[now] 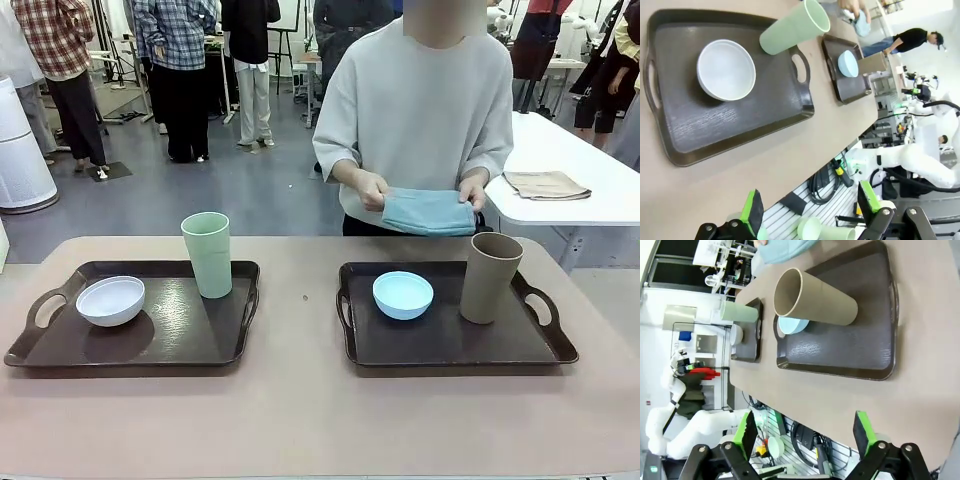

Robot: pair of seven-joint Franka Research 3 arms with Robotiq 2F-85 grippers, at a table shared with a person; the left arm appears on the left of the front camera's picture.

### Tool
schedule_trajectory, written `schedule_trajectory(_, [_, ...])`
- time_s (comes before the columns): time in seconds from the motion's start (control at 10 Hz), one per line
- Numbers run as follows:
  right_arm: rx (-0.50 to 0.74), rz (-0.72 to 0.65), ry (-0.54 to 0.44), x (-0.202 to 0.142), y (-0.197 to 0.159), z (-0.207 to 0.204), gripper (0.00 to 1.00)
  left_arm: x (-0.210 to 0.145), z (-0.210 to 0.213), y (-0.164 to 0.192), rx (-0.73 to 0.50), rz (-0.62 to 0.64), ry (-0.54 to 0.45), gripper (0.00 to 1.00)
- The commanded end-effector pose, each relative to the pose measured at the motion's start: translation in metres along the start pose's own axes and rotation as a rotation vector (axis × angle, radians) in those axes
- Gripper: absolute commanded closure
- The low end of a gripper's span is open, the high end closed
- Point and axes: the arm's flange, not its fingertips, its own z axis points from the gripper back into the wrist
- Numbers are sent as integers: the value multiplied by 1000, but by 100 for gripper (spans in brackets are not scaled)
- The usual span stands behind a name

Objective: Set up a tray with a mat and arrange the tableware.
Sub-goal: Pick up the Picnic Bowl and Reusable plastic cup from the Handle tray in front of the human's position and hold them in the air.

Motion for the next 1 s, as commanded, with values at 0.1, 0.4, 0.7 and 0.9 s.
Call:
schedule_trajectory(0.1, [-8, -12, -7, 0, -1, 2, 0, -1, 2, 1, -5, -10, -3, 0])
schedule_trajectory(0.4, [-8, -12, -7, 0, -1, 2, 0, -1, 2, 1, -5, -10, -3, 0])
schedule_trajectory(0.7, [-8, -12, -7, 0, -1, 2, 0, -1, 2, 1, -5, -10, -3, 0])
schedule_trajectory(0.9, [-8, -12, -7, 0, -1, 2, 0, -1, 2, 1, -5, -10, -3, 0])
